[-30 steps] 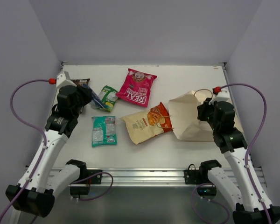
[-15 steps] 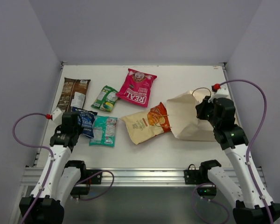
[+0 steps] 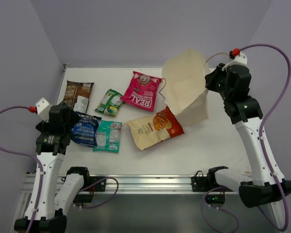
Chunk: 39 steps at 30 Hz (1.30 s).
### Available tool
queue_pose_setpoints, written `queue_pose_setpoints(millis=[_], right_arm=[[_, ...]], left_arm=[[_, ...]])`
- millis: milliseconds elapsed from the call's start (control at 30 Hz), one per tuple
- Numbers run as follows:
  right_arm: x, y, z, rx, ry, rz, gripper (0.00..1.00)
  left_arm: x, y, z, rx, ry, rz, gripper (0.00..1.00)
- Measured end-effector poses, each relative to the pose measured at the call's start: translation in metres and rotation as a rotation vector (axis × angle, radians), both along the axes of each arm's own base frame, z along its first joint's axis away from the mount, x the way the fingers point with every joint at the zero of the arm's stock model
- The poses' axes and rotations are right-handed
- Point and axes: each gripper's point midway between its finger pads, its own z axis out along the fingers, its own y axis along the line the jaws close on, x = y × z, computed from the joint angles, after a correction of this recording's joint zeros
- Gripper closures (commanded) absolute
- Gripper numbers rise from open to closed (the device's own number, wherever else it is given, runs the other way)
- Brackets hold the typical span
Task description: Take the snacks out of the paper bag
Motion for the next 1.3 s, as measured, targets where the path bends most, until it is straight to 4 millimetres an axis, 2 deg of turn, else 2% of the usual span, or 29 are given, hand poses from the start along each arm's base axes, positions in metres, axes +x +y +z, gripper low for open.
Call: queue_pose_setpoints(millis=[133,267,400,533,633,700,900,1000,1133,1167,1200,1267,1300], right_arm=[[0.036,0.002,-0.003,0.044,0.011,-0.023,1.00],[0.074,-0.012,-0.029,0.106,0.065,-0.051,1.00],[0.106,-0.032,-0.060,0.166,0.109,-0.067,1.00],[0.121,-0.058,-0.092,0.220,0.170,-0.071,1.00],[0.119,-0.074,-0.112,0.235,0.220,-0.091,0.94],[0.115,-0.077,-0.115,0.228,0.234,-0.092,0.88],[0.101,-0.077,-0.100,0.170,0.234,-0.072,0.81],[0.097,-0.082,-0.090,0.129,0.230,-0.084,0.72],[0.089,-0.087,-0.081,0.088,0.239,-0.092,0.47],[0.086,-0.087,-0.077,0.080,0.239,-0.091,0.33],[0.084,-0.087,-0.074,0.078,0.238,-0.091,0.27],[0.078,-0.087,-0.061,0.061,0.228,-0.085,0.13],[0.073,-0.086,-0.053,0.056,0.219,-0.083,0.09]], left_arm=[[0.007,0.003,0.047,0.074,-0.049,-0.054,0.00],[0.014,0.005,0.097,0.147,-0.105,-0.106,0.00],[0.017,0.003,0.120,0.192,-0.134,-0.158,0.00],[0.020,0.000,0.129,0.221,-0.127,-0.210,0.00],[0.025,-0.004,0.142,0.238,-0.139,-0.238,0.00],[0.029,-0.006,0.154,0.250,-0.155,-0.251,0.00],[0.030,-0.008,0.177,0.274,-0.196,-0.268,0.00],[0.029,-0.008,0.180,0.281,-0.200,-0.271,0.00],[0.032,-0.009,0.182,0.291,-0.194,-0.281,0.00],[0.033,-0.009,0.183,0.292,-0.194,-0.284,0.00],[0.033,-0.010,0.185,0.292,-0.197,-0.286,0.00],[0.035,-0.011,0.190,0.292,-0.207,-0.291,0.00],[0.036,-0.012,0.193,0.292,-0.213,-0.294,0.00]])
